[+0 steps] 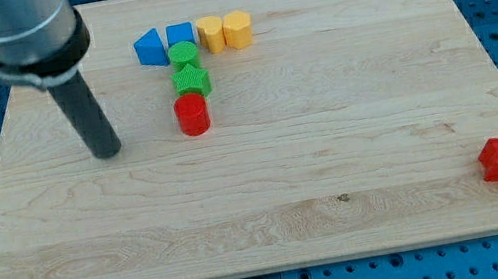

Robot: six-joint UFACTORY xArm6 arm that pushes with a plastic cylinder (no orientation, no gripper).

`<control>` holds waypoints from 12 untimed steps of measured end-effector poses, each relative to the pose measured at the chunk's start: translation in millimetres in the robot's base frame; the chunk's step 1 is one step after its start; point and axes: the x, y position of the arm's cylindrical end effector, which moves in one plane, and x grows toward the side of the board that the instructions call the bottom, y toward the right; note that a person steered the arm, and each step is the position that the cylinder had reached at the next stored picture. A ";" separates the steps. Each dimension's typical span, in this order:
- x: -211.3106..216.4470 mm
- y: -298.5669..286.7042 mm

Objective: Push the red circle into the red star

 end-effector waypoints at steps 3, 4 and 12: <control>-23.0 108.2; -41.3 141.3; 91.9 236.9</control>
